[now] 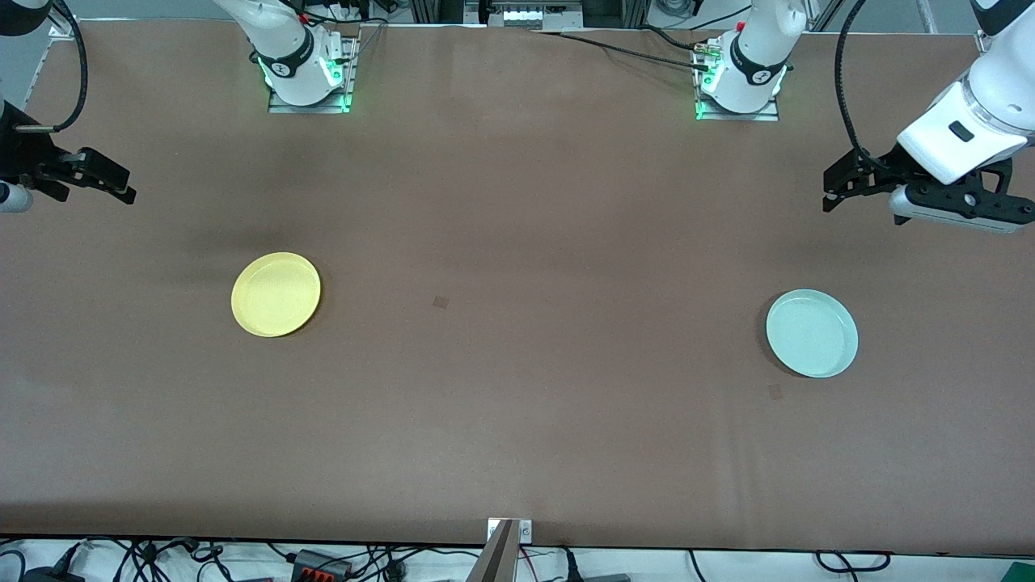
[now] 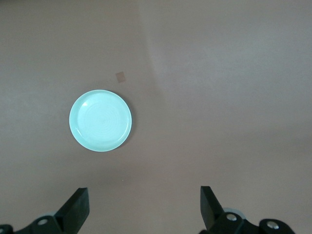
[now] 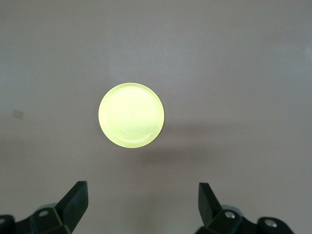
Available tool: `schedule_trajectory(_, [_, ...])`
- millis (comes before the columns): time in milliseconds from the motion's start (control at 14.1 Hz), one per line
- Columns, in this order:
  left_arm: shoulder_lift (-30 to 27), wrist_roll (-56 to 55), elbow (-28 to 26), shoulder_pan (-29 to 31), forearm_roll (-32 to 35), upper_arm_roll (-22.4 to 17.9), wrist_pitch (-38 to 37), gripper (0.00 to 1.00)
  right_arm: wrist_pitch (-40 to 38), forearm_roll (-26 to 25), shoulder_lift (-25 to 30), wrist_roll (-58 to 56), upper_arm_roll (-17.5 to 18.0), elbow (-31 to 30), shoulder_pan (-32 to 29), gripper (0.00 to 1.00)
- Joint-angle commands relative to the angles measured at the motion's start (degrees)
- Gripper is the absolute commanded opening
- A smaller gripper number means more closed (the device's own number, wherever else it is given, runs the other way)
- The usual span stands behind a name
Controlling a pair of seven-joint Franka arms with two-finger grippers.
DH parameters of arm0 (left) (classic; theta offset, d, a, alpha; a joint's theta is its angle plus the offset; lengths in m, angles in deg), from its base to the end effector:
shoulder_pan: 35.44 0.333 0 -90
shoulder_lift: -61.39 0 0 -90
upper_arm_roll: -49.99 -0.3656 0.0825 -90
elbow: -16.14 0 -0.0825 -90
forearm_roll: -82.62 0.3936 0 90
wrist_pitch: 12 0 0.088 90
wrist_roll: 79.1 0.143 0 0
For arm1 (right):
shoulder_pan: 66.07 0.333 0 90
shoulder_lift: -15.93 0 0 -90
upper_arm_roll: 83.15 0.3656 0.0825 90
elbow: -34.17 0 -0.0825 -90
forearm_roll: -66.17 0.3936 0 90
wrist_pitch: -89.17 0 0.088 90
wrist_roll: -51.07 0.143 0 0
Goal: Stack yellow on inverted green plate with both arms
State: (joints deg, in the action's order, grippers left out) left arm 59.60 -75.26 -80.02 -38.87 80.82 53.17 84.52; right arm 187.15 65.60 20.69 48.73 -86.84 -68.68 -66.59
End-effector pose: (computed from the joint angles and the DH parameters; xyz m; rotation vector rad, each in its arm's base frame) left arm 0.5588 -0.0694 0.6137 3.0981 -0.2787 0.0572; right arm 0.5393 -0.0422 0.5872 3.1368 -0.0487 -0.0037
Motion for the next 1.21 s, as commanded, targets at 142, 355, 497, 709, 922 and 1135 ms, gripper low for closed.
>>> schedule_trajectory(142, [1.0, 0.6, 1.8, 0.0, 0.6, 0.0, -0.8, 1.0, -0.9, -0.5, -0.3, -0.1, 0.0, 1.0, -0.2, 1.0])
schedule_trajectory(355, [1.0, 0.6, 1.8, 0.0, 0.6, 0.1, -0.8, 1.0, -0.6, -0.4, -0.5, -0.1, 0.0, 1.1, -0.2, 1.0])
schedule_trajectory(497, [1.0, 0.6, 1.8, 0.0, 0.6, 0.1, -1.0, 1.0, -0.9, -0.4, -0.5, -0.1, -0.1, 1.0, -0.3, 1.0])
schedule_trajectory(709, [1.0, 0.6, 1.8, 0.1, 0.6, 0.1, -1.0, 1.0, -0.7, -0.4, -0.6, -0.1, -0.1, 1.0, -1.4, 1.0])
schedule_trajectory(922, [0.9, 0.6, 1.8, -0.2, 0.6, 0.1, -0.8, 1.0, -0.9, -0.3, -0.7, -0.1, 0.0, 1.0, -1.4, 1.0])
schedule_trajectory(1135, [1.0, 0.6, 1.8, -0.1, 0.6, 0.1, -0.8, 1.0, -0.9, -0.3, -0.6, -0.1, 0.0, 1.1, -1.3, 1.0])
